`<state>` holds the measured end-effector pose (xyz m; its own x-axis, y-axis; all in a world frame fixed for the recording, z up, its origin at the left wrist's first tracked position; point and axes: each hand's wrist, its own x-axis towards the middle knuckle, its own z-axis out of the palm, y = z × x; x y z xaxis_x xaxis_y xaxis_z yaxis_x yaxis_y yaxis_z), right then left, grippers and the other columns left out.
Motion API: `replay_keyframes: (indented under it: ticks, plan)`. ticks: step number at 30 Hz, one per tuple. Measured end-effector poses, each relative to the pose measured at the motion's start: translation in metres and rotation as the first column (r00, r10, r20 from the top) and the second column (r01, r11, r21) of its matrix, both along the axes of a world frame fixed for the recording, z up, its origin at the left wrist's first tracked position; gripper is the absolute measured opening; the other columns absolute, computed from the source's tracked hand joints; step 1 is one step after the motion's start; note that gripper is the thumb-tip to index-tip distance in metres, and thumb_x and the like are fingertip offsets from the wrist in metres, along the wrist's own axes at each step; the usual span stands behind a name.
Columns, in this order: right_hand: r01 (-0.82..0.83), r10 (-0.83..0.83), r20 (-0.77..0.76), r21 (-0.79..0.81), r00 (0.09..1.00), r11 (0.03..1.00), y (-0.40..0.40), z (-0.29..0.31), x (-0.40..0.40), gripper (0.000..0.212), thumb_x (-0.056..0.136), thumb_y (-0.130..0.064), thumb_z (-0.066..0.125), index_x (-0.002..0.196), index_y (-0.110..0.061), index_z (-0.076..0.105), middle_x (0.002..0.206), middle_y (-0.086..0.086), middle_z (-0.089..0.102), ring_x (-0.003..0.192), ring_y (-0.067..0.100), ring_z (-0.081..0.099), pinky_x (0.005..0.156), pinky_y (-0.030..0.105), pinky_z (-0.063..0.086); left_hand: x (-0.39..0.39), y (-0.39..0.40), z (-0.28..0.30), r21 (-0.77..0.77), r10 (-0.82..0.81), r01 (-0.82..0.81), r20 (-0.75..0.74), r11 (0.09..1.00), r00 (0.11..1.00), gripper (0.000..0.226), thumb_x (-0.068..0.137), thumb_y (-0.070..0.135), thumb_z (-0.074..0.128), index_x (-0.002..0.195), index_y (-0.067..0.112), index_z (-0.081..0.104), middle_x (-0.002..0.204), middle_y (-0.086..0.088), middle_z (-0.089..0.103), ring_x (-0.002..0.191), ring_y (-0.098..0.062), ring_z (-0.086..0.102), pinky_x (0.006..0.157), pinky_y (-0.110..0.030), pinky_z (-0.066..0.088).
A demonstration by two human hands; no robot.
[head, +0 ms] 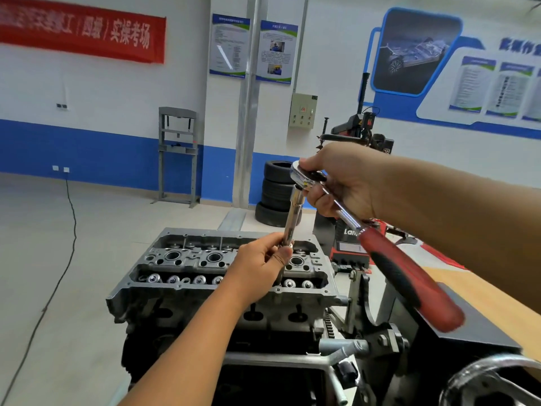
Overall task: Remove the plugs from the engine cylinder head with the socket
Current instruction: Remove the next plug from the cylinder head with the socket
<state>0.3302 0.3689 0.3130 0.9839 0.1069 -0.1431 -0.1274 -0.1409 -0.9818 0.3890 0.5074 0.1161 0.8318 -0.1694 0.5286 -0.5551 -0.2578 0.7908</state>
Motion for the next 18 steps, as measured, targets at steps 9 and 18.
replay_keyframes:
  ticks: [9,18]
  plan:
    - [0.086,-0.005,0.196,-0.407,0.981,0.909,0.014,-0.012,-0.014,0.032,0.109,-0.030,0.043,0.091,-0.007,0.057,0.048,0.006,0.053,0.035,0.014,0.044,0.038,0.019,0.038,-0.001,0.004,-0.001,0.004,0.002,-0.002,-0.008,1.000,1.000,0.016,0.091,0.061,0.055,0.100,0.053,0.066,0.092,0.002,0.074,0.093,-0.024,0.075,0.088,-0.053,0.061]
    - [0.414,0.514,0.305,-0.904,0.802,-0.110,0.026,-0.008,-0.020,0.026,0.098,-0.017,0.048,0.072,-0.013,0.044,0.072,0.001,0.045,0.055,0.012,0.038,0.043,0.021,0.028,-0.017,-0.011,0.031,-0.045,-0.010,0.013,0.060,0.999,0.998,0.013,0.091,0.020,0.066,0.089,0.033,0.065,0.080,0.008,0.070,0.078,-0.020,0.067,0.075,-0.041,0.059]
